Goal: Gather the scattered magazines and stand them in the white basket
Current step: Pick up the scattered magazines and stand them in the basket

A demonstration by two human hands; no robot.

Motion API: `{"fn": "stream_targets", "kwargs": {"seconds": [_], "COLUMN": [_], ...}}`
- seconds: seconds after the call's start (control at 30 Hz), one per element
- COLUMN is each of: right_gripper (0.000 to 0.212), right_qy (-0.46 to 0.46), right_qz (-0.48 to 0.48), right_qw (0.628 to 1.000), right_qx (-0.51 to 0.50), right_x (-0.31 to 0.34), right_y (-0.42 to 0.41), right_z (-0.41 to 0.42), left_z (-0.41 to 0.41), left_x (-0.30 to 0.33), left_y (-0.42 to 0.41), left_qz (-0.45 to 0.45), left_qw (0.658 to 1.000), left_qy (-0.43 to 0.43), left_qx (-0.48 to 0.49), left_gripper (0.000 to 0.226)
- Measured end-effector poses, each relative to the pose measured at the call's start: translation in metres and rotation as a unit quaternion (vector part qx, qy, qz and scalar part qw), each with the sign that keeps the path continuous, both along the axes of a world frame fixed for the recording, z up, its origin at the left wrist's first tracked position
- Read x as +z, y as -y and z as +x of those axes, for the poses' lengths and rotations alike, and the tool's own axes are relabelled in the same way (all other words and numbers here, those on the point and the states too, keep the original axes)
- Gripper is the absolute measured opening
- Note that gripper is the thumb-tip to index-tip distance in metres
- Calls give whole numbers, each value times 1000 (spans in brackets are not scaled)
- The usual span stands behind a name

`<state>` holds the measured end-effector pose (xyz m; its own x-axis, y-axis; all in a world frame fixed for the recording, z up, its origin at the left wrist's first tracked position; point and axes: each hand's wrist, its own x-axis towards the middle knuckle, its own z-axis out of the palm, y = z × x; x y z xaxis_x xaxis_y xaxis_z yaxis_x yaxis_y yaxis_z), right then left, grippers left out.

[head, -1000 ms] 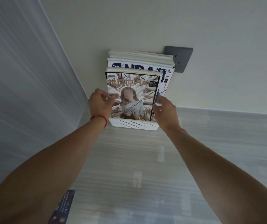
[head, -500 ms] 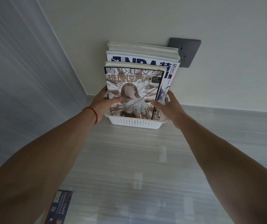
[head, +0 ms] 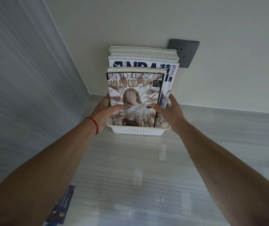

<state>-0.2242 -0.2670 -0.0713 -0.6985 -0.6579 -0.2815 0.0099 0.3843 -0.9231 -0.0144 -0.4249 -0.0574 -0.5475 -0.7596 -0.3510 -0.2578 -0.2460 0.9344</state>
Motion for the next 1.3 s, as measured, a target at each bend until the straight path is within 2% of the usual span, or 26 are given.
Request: {"fn": "stream_targets", "kwargs": {"seconds": [0.27,0.4,0.5,0.63,0.77,0.83,0.93,1.1,1.3], "right_gripper": [74,83,83,96,76,74,74,75,71], "right_qy": [-13,-31,-37,57,98,112,110,128,103], "right_qz": [6,34,51,27,6,-3,-13,0,-15], "right_qw": [1000,999,998,995,979,973,974,973,982], "right_qx": [8,10,24,75,176,202,195,194,160], "right_x": [5,7,3,0,1,4,4,8,7], "right_y": [-32,-28,-22,-17,-6,-4,-8,-17,-44], "right_z": [15,11,3,-11,-27,-30,-29,-26,-6], "left_z": [25,19,10,2,-5,-1,6,19,33], "left_x": [1,5,11,8,5,0,-7,-12,3], "left_y": [-31,-22,-10,1,10,14,14,7,-17], "left_qz": [-25,4,28,92,115,113,87,77,63], "left_qw": [1000,999,998,992,988,989,991,990,991], "left_qy": [-3,29,35,22,37,23,7,-13,45], "left_qx": [-17,-14,-47,-88,-95,-90,-99,-117,-114], "left_gripper": [54,79,67,59,64,61,55,58,56]}}
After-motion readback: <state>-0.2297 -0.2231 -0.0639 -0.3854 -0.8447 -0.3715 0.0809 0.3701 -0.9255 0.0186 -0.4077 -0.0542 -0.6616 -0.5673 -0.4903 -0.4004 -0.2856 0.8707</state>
